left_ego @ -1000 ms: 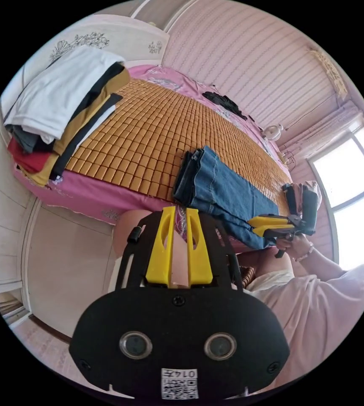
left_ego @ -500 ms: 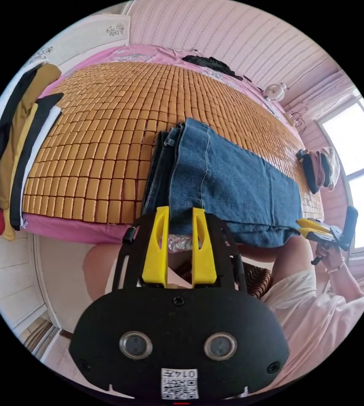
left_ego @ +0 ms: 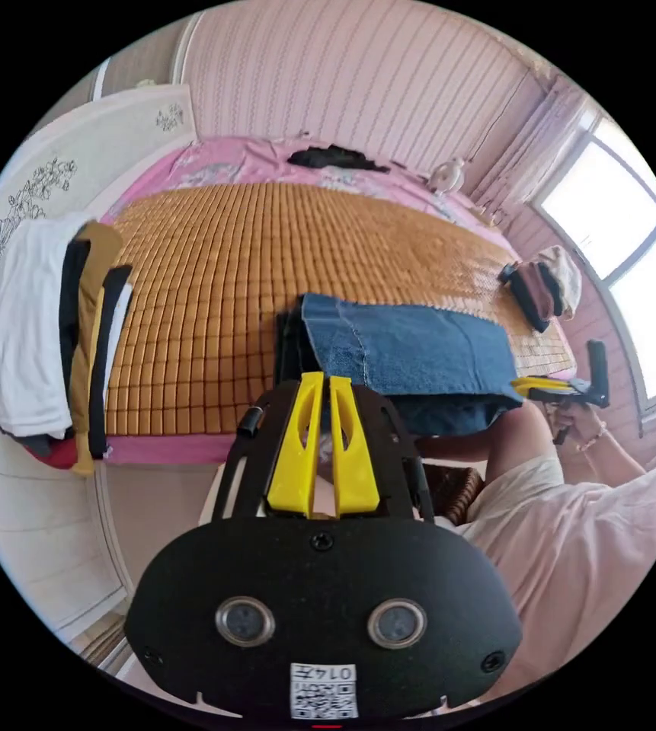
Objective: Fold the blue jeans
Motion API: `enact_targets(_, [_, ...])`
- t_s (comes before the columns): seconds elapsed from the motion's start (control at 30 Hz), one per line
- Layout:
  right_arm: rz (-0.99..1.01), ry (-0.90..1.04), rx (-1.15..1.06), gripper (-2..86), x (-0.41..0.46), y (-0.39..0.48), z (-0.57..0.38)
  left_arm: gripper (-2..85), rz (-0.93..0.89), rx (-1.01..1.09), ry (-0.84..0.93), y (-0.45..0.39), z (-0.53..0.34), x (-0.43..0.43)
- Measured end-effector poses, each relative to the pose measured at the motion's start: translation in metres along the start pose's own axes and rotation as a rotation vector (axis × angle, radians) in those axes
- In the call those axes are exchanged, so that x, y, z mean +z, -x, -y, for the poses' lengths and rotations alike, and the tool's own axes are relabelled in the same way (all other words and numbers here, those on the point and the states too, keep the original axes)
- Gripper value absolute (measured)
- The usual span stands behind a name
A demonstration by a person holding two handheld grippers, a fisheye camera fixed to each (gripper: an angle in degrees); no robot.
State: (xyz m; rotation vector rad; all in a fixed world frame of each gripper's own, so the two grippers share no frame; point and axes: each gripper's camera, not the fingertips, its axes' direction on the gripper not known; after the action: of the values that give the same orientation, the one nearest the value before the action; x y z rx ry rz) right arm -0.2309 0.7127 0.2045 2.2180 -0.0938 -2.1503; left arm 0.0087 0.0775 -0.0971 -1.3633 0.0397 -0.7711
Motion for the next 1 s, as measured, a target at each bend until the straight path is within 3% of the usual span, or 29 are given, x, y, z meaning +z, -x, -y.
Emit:
enact_targets(0.13, [-0.102, 0.087, 0.015, 8.3, 0.019, 0.001, 0.015, -0.6, 0.055, -0.092, 0.25, 0.03, -0.025, 0.082])
enact_targets(0.37, [-0.417, 0.051, 0.055, 8.7, 0.019, -0.004, 0.036, 2.8, 0.077, -0.096, 0.284, 0.019, -0.018, 0.094])
enact_targets(0.5, [-0.57, 0.169, 0.095, 5.7, 0.052, -0.027, 0.056, 2.4, 0.073, -0.122, 0.209, 0.014, -0.015, 0.075])
enact_targets(0.63, [-0.609, 0.277, 0.047, 1.6, 0.054, -0.019, 0.097, 0.0, 0.139, 0.009, 0.112, -0.021, -0.008, 0.047])
enact_targets(0.7, [-0.668, 0.222, 0.004, 0.5, 0.046, -0.011, 0.116, -0.6, 0.134, 0.088, 0.093, -0.043, -0.004, 0.045])
enact_targets(0.8, [-0.72, 0.166, -0.042, -0.3, 0.042, -0.008, 0.155, -0.9, 0.028, 0.189, 0.109, -0.083, 0.002, 0.064])
enact_targets(0.97, [-0.707, 0.373, -0.044, -0.7, 0.092, -0.045, 0.214, -1.0, -0.172, 0.365, 0.191, -0.171, 0.013, 0.135])
enact_targets(1.0, [-0.713, 0.345, -0.046, -0.8, 0.093, -0.045, 0.223, -1.0, -0.175, 0.387, 0.201, -0.181, 0.014, 0.142])
